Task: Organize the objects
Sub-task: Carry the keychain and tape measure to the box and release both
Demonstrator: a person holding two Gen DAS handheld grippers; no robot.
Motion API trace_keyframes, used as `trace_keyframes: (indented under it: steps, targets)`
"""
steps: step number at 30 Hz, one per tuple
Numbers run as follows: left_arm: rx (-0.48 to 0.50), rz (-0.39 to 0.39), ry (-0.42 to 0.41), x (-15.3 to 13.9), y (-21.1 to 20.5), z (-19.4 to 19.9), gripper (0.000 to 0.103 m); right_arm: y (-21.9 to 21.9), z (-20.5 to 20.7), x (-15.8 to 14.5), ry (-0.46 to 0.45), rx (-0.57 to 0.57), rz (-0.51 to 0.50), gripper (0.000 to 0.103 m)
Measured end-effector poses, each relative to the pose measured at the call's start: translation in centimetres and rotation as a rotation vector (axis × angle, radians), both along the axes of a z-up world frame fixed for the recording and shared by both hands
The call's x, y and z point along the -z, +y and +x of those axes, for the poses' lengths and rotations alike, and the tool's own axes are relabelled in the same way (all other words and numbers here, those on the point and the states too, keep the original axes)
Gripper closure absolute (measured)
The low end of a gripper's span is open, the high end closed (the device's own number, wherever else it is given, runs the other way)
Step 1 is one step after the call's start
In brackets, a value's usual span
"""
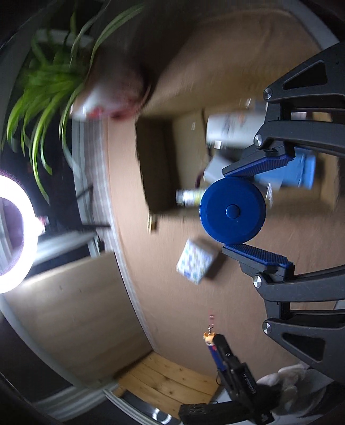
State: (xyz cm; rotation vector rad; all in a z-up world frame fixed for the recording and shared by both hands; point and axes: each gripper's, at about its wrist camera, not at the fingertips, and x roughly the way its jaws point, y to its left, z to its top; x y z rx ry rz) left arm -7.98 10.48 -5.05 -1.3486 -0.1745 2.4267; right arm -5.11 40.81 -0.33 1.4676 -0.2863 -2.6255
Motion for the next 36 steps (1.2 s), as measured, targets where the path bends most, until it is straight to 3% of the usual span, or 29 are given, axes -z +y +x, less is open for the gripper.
trace_keyframes:
  steps: [13, 23, 36]
  targets:
    - [0.222, 0.017, 0.027, -1.0, 14.3, -2.6, 0.057, 7.4, 3.7, 2.5, -0.053, 0.136, 0.019, 0.057]
    - [0.277, 0.012, 0.026, -0.3, 22.0, -5.3, 0.057, 8.4, 4.0, 4.3, -0.086, 0.117, 0.011, 0.057]
    - [0.292, -0.022, 0.019, 1.2, 25.7, -7.2, 0.061, 8.8, 3.6, 5.0, -0.084, 0.122, 0.015, 0.056]
